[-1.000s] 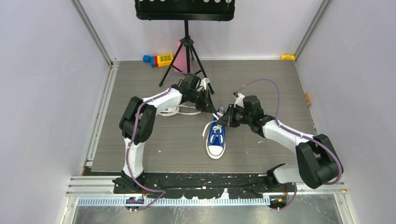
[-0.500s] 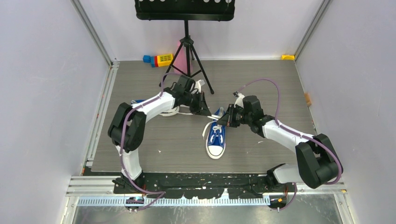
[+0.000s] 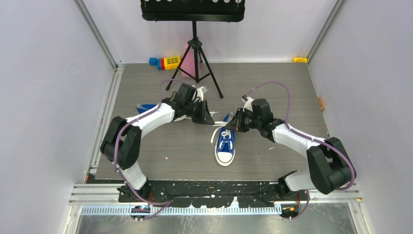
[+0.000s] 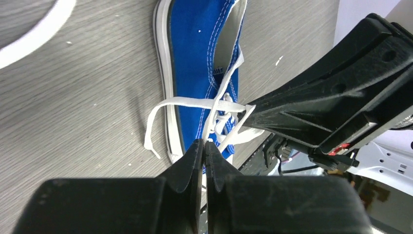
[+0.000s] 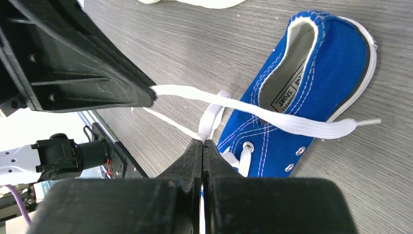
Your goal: Tie the shoes
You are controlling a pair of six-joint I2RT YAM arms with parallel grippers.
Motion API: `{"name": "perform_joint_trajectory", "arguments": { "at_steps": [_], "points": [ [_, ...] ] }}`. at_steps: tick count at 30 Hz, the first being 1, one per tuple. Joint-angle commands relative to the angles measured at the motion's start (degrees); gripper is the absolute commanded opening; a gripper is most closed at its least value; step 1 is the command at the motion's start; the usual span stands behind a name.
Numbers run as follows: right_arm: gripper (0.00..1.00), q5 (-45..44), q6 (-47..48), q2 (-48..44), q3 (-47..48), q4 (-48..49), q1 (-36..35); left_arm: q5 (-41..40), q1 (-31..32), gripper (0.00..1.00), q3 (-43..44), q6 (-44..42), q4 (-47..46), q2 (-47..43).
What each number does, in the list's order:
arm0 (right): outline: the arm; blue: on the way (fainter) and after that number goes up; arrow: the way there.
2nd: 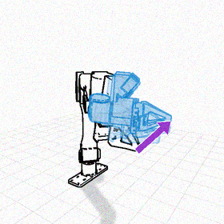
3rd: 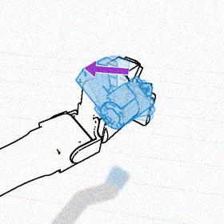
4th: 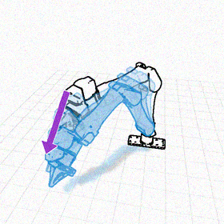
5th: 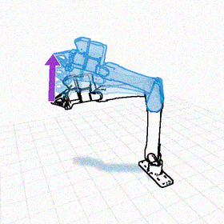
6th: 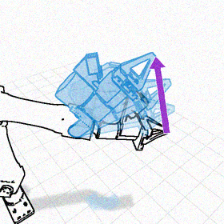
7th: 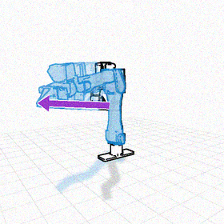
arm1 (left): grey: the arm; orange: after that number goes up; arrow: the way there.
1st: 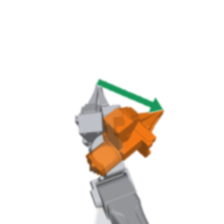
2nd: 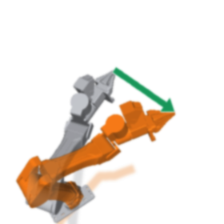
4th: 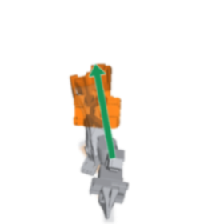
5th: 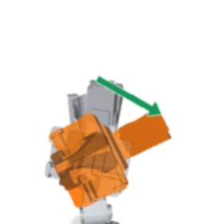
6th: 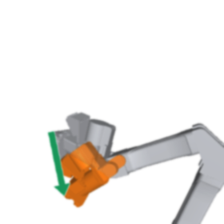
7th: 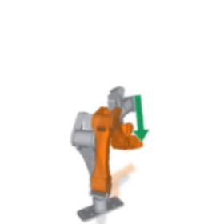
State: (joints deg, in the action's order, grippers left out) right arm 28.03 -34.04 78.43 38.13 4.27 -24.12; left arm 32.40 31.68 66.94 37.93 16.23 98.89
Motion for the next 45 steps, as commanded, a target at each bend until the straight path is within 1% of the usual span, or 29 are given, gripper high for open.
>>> {"name": "perform_joint_trajectory", "arguments": {
  "at_steps": [1,4,7,10,13,15,19,20,21,23,25,27,30,32,34,37,39,45],
  "points": [
    [0.00,-0.72,-0.28,0.50,2.30,0.21,0.12,-5.67,-1.53,0.06,-1.78,-3.67,1.90,-6.40],
    [0.00,-0.61,-0.24,0.83,2.64,0.13,0.12,-4.31,-1.68,0.07,-1.79,-5.70,4.82,-6.91],
    [0.00,-0.46,-0.33,0.99,2.94,0.13,0.13,-1.30,-1.62,0.05,-2.76,-6.12,4.02,-6.73],
    [0.00,-0.43,-0.49,1.02,3.01,-0.03,0.12,-2.16,-1.62,0.05,-4.33,-6.35,2.86,-8.05],
    [0.00,-0.77,-0.50,1.19,3.33,-0.63,0.12,-8.25,-1.69,0.07,-5.42,-6.81,4.36,-9.98],
    [0.00,-0.96,-0.56,1.41,3.35,-0.75,0.12,-13.12,-1.99,0.07,-5.25,-7.75,7.89,-10.74],
    [0.00,-1.12,-0.65,1.37,3.61,-0.76,0.12,-23.41,-2.51,0.12,-6.49,-8.72,13.82,-13.47],
    [0.00,-1.01,-0.65,1.40,3.62,-0.82,0.12,-24.03,-2.55,0.13,-7.42,-9.34,13.86,-14.48],
    [0.00,-0.98,-0.67,1.42,3.57,-0.78,0.12,-23.91,-2.50,0.18,-8.58,-10.02,13.34,-15.35],
    [0.00,-0.70,-0.67,1.54,3.69,-0.83,0.12,-22.21,-2.38,0.28,-10.70,-11.77,11.09,-16.46],
    [0.00,-0.53,-0.54,1.57,3.79,-0.92,0.12,-19.75,-1.89,0.39,-12.20,-15.28,7.58,-17.26],
    [0.00,-0.63,-0.46,1.60,3.85,-1.42,0.12,-17.85,-1.19,0.46,-13.71,-20.44,2.46,-17.84],
    [0.00,-0.93,-0.14,1.52,4.33,-3.14,0.15,-15.30,-0.69,0.48,-15.88,-26.51,-8.72,-18.27],
    [0.00,-1.21,0.36,1.21,4.46,-3.91,0.13,-14.50,-0.66,0.50,-15.80,-29.67,-15.06,-16.74],
    [0.00,-1.45,0.79,0.66,4.49,-5.68,0.12,-12.79,-0.66,0.51,-14.26,-33.24,-19.58,-13.68],
    [0.00,-1.32,1.07,0.56,4.79,-6.45,0.12,-6.45,-0.66,0.54,-11.25,-38.59,-23.37,-8.18],
    [0.00,-1.12,1.08,0.65,4.73,-6.42,0.12,-0.96,-0.59,0.55,-9.12,-43.07,-23.78,-4.92],
    [0.00,-0.87,1.21,0.58,4.80,-6.57,0.12,4.59,-0.40,0.51,-1.22,-49.49,-19.58,3.86]
  ]
}}
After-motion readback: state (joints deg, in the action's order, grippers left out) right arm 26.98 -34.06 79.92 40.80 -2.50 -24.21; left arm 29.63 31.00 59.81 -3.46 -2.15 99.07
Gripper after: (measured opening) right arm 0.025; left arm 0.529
